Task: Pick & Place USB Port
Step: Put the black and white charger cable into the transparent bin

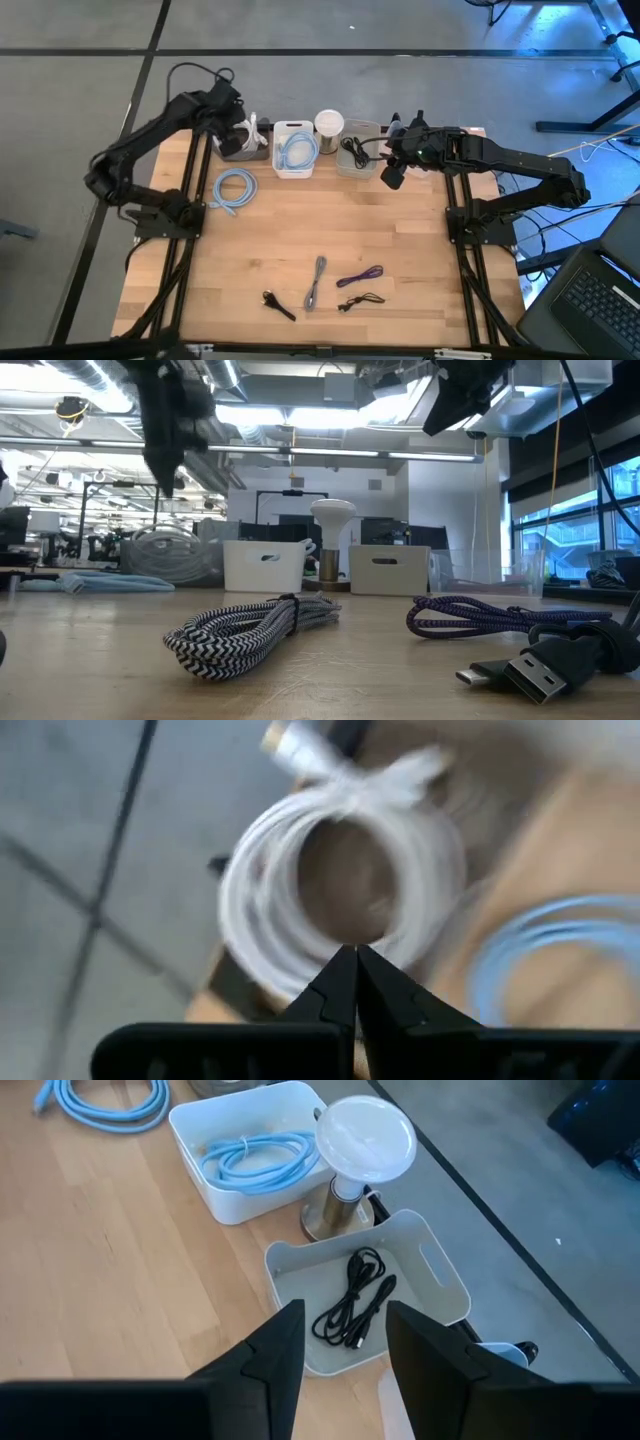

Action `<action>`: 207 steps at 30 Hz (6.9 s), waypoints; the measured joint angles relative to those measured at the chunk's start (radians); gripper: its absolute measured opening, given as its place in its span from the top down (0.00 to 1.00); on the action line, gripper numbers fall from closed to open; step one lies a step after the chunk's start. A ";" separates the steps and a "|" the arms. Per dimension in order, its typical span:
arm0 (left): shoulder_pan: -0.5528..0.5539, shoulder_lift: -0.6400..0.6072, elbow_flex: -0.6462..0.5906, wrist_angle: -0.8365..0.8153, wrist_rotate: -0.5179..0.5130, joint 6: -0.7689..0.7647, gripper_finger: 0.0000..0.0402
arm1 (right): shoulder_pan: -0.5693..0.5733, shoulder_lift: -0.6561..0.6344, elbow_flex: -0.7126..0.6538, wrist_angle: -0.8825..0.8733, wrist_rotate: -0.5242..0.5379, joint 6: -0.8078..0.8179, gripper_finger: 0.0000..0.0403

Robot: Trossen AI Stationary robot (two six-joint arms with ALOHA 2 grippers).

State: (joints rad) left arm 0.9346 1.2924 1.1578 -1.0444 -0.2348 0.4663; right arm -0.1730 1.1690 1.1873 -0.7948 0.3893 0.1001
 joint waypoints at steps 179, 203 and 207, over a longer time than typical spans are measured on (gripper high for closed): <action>-0.710 -0.359 -0.365 0.570 0.497 -0.505 0.97 | -0.766 0.191 -0.165 -0.045 -0.369 -0.456 0.96; -0.710 -0.359 -0.365 0.570 0.497 -0.505 0.97 | -0.833 0.192 -0.508 0.315 -0.471 -0.486 0.95; -0.710 -0.359 -0.365 0.570 0.497 -0.505 0.97 | -0.833 0.192 -0.508 0.381 -0.472 -0.469 0.82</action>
State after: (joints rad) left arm 0.2241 0.9337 0.7933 -0.4742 0.2625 -0.0391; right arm -1.0061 1.3609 0.6796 -0.4139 -0.0822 -0.3689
